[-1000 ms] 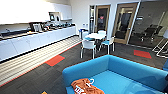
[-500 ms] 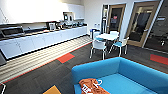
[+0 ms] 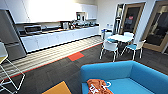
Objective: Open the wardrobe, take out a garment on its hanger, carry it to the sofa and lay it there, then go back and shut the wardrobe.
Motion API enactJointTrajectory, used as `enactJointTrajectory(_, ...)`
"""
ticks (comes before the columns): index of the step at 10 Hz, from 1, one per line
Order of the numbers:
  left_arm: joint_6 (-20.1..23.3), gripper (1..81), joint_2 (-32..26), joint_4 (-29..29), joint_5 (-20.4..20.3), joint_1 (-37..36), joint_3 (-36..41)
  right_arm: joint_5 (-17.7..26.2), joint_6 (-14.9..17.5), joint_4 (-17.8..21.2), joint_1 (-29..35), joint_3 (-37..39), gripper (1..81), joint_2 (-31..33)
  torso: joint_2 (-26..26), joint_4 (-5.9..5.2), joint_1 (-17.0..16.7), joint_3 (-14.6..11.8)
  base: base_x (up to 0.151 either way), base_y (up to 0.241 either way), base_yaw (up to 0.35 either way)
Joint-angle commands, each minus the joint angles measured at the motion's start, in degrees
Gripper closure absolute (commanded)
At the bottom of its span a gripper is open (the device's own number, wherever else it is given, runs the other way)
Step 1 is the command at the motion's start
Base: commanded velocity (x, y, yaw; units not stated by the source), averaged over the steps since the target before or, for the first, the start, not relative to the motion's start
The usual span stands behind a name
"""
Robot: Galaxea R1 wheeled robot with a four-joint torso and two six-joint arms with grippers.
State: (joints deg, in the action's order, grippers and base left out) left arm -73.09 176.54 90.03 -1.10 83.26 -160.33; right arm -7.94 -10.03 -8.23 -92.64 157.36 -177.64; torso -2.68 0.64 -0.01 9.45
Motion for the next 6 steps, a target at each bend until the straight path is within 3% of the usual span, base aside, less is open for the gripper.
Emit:
enactJointTrajectory(1,0.67,1.0,0.39,0.59,2.59,-2.09,-0.16,3.10,0.28,-0.74,1.00,-0.39,1.0,-0.72,0.00,0.00,0.01,0.00,0.000,0.000,0.328)
enactJointTrajectory(6,1.11,1.0,0.57,0.58,2.59,-1.65,-0.16,3.01,0.19,-0.73,1.09,-0.57,1.0,-0.81,0.00,0.00,0.01,0.00,0.000,0.000,0.328)
